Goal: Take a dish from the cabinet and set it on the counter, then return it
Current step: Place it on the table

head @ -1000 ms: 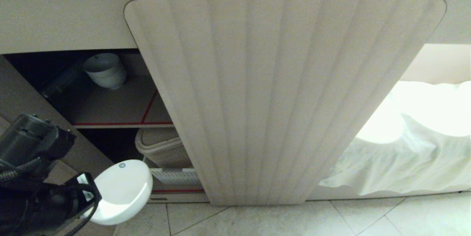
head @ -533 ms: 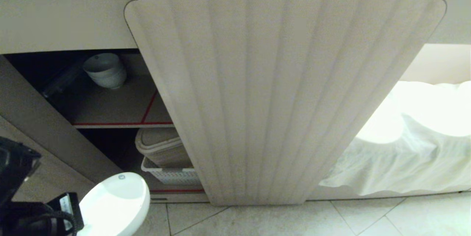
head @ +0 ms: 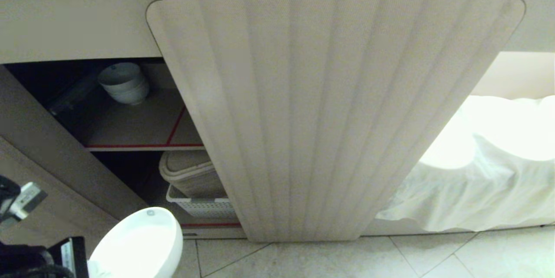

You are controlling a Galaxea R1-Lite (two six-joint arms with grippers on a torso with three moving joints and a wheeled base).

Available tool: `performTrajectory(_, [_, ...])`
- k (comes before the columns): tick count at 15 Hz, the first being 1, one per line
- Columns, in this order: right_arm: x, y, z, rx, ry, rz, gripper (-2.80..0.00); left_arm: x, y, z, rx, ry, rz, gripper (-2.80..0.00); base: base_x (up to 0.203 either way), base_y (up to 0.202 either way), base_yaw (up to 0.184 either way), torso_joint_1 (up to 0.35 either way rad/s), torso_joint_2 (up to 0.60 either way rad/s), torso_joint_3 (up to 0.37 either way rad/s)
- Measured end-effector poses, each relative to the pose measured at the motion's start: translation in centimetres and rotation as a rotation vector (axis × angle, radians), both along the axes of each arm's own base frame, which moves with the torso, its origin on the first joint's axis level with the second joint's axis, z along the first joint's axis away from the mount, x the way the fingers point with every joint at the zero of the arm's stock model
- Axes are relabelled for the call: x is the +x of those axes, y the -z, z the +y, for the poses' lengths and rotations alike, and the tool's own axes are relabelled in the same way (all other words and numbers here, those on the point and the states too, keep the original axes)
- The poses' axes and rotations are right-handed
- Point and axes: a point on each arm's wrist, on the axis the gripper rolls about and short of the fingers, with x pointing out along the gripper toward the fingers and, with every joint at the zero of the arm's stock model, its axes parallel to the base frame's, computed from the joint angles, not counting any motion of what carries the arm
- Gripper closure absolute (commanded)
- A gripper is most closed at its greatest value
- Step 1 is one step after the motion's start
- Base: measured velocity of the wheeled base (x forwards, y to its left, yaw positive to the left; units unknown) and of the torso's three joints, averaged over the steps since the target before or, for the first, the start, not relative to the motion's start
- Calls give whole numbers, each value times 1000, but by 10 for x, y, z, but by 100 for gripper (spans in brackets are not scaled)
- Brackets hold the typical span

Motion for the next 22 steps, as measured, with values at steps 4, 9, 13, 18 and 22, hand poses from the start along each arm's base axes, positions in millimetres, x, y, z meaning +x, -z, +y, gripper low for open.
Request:
performTrajectory(4, [0, 0, 0, 0, 0, 0, 0, -10, -1, 0, -6, 57, 11, 0, 0, 0, 0, 0, 0, 0])
performTrajectory(9, [0, 0, 0, 0, 0, 0, 0, -20, -3, 2, -32, 120, 17, 0, 0, 0, 0, 0, 0, 0])
performTrajectory(13, [0, 0, 0, 0, 0, 0, 0, -34, -2, 6, 0, 201, 27, 0, 0, 0, 0, 0, 0, 0])
performTrajectory(18, [0, 0, 0, 0, -1, 0, 0, -42, 0, 14, 79, 262, -8, 0, 0, 0, 0, 0, 0, 0])
performTrajectory(22, [0, 0, 0, 0, 0, 0, 0, -44, -1, 15, 111, 274, -32, 0, 0, 0, 0, 0, 0, 0])
